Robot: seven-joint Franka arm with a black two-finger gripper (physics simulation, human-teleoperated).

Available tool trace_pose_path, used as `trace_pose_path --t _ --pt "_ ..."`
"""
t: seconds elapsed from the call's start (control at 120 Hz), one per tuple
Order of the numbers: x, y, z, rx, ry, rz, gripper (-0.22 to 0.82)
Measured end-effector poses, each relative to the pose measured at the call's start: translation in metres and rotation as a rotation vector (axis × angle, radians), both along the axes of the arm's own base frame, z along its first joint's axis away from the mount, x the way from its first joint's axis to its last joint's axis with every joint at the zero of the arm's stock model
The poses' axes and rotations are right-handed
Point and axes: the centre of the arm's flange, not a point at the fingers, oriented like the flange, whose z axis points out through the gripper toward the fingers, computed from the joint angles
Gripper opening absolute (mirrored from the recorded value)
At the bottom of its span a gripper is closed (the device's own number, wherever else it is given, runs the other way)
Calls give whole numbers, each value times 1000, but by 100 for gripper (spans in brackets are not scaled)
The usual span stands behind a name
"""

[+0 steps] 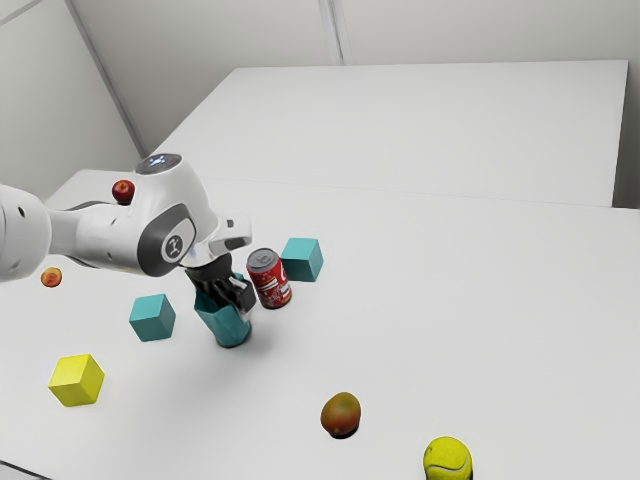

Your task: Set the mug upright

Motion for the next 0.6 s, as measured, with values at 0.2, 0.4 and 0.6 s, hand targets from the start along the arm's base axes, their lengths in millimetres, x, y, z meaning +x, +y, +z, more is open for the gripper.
trace_pose_path --t 0.2,0.4,0.6 --pt "-2 -1 22 -6 -39 -3 42" --pt "-6 -9 53 -15 -84 -14 48" --pt "37 -20 129 -8 -137 -12 55"
